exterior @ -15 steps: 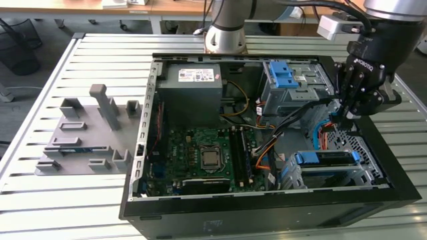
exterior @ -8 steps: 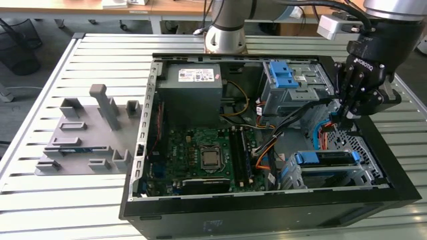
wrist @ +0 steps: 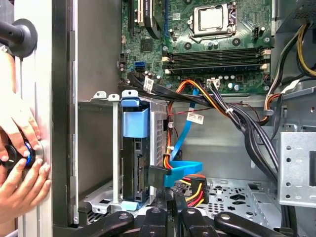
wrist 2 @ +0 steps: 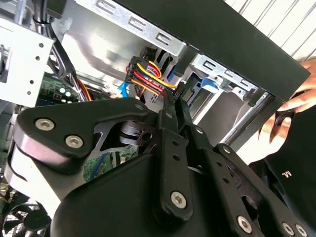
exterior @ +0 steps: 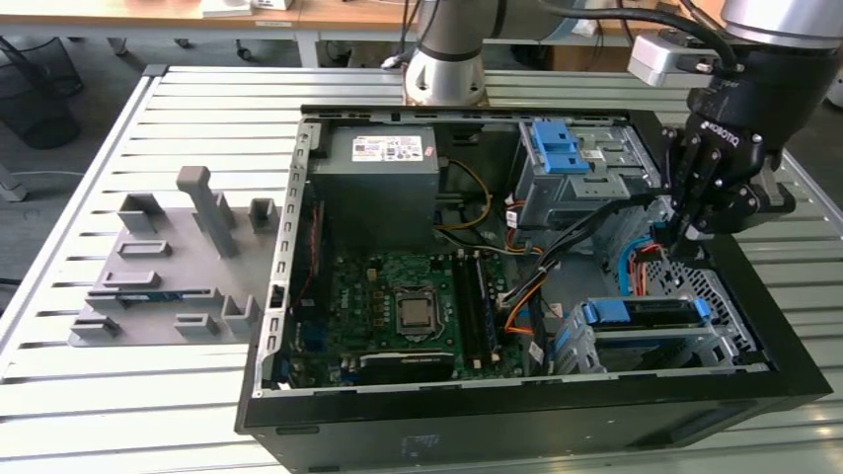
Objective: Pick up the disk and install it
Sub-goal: 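Insert the first disk wire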
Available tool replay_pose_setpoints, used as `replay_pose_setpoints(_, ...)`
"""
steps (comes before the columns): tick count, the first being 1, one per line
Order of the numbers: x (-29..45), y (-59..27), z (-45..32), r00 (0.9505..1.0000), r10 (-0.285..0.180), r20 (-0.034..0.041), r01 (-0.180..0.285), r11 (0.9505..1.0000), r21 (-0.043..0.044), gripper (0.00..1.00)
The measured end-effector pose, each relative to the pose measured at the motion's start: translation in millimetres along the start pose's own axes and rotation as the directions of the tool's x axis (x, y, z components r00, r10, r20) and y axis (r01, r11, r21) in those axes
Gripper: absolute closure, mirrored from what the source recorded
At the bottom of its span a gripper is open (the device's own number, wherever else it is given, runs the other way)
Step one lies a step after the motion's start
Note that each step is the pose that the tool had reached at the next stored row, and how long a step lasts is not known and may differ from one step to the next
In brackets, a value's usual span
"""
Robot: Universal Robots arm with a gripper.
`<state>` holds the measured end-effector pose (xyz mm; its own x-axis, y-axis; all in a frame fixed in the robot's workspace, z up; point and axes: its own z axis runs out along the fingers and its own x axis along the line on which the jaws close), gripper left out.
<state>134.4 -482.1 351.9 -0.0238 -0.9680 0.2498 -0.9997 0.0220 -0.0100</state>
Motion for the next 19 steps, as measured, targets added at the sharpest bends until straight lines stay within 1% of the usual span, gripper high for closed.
replay_pose_setpoints(2, 3.6, 0.6, 1.5, 1.0000, 0.001, 0.0056, -0.001, 1.0000, 0.0031, 0.82)
replay_pose_setpoints(4, 6.7, 1.3, 3.0, 0.9999, 0.002, 0.0148, -0.002, 1.0000, 0.0059, 0.82)
replay_pose_setpoints(5, 8.3, 1.7, 3.8, 0.9998, 0.002, 0.0218, -0.002, 1.0000, 0.0070, 0.82)
replay_pose_setpoints(6, 9.6, 1.9, 4.4, 0.9995, 0.002, 0.0312, -0.002, 1.0000, 0.0074, 0.82)
replay_pose_setpoints(7, 10.9, 1.9, 5.0, 0.9990, 0.002, 0.0437, -0.002, 1.0000, 0.0073, 0.82)
replay_pose_setpoints(8, 12.2, 1.9, 5.4, 0.9982, 0.002, 0.0593, -0.003, 1.0000, 0.0070, 0.82)
replay_pose_setpoints(10, 14.2, 2.0, 6.1, 0.9955, 0.003, 0.0951, -0.003, 1.0000, 0.0061, 0.82)
replay_pose_setpoints(12, 16.7, 2.1, 7.1, 0.9915, 0.003, 0.1304, -0.004, 1.0000, 0.0051, 0.82)
replay_pose_setpoints(13, 18.3, 2.2, 7.8, 0.9900, 0.003, 0.1409, -0.004, 1.0000, 0.0049, 0.82)
replay_pose_setpoints(14, 20.1, 2.4, 8.7, 0.9889, 0.003, 0.1483, -0.004, 1.0000, 0.0051, 0.82)
replay_pose_setpoints(16, 24.1, 2.9, 10.3, 0.9877, 0.003, 0.1566, -0.004, 1.0000, 0.0060, 0.82)
replay_pose_setpoints(19, 30.6, 3.8, 12.6, 0.9867, 0.004, 0.1623, -0.005, 1.0000, 0.0086, 0.82)
